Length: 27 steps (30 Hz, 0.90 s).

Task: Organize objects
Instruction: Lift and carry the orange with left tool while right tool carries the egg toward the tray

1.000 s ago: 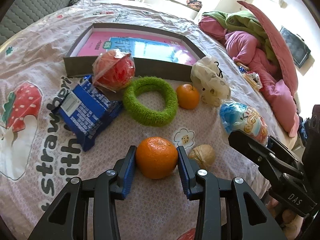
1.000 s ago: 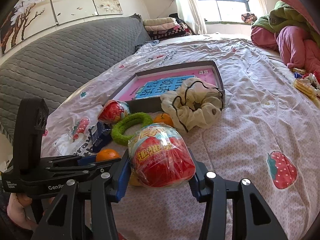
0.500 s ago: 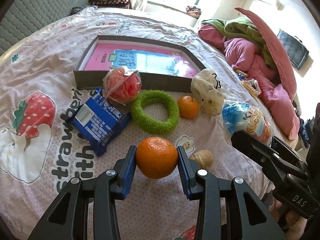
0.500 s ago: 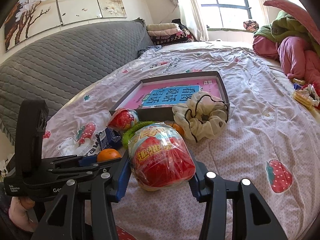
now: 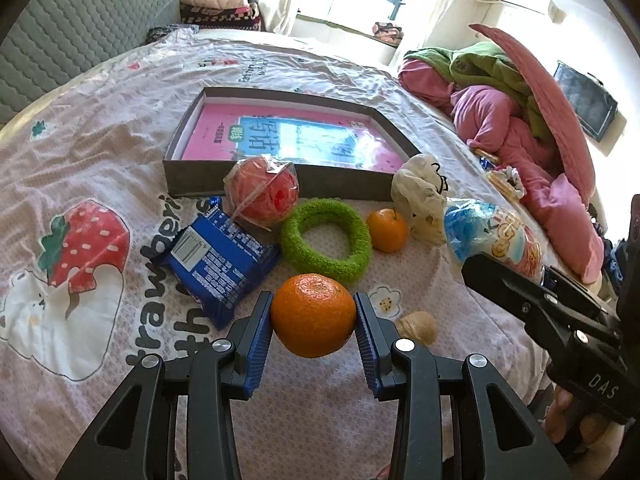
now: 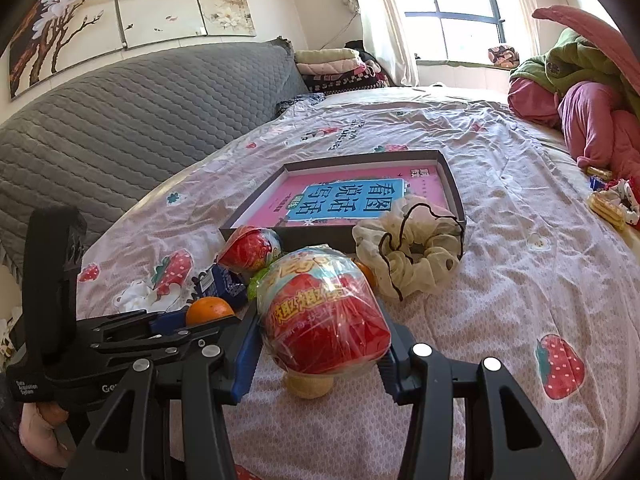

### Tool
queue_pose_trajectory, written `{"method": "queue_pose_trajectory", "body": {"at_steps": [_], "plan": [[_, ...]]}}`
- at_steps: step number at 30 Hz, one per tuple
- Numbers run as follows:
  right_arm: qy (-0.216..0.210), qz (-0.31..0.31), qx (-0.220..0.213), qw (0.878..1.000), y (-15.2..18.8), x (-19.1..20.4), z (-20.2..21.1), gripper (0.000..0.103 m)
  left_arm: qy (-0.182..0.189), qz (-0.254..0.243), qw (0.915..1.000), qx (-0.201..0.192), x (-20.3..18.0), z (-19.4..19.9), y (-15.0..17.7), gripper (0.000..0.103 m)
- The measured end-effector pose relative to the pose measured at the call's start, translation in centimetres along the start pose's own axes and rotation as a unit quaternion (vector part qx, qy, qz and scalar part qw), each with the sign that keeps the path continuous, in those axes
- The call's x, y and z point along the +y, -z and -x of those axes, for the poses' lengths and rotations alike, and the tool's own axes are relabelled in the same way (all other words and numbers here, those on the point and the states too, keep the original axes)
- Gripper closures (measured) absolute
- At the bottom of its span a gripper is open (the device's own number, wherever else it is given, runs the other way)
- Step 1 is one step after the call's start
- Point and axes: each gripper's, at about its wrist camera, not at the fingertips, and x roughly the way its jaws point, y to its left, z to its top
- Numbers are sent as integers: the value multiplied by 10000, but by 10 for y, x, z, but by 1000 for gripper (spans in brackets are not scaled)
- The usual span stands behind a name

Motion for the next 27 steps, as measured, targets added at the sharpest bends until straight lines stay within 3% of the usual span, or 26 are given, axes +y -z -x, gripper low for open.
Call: {"method": "queue_pose_trajectory", "body": {"at_steps": [17,27], "plan": [[-166,151,-226,9995,-37,5,-8,53,-261,-16,9996,-92,3,16,-21,63],[-183,201,-442,9987,-67,8,-2,53,-384,-30,9988,-296,7,40,-51,62]]}}
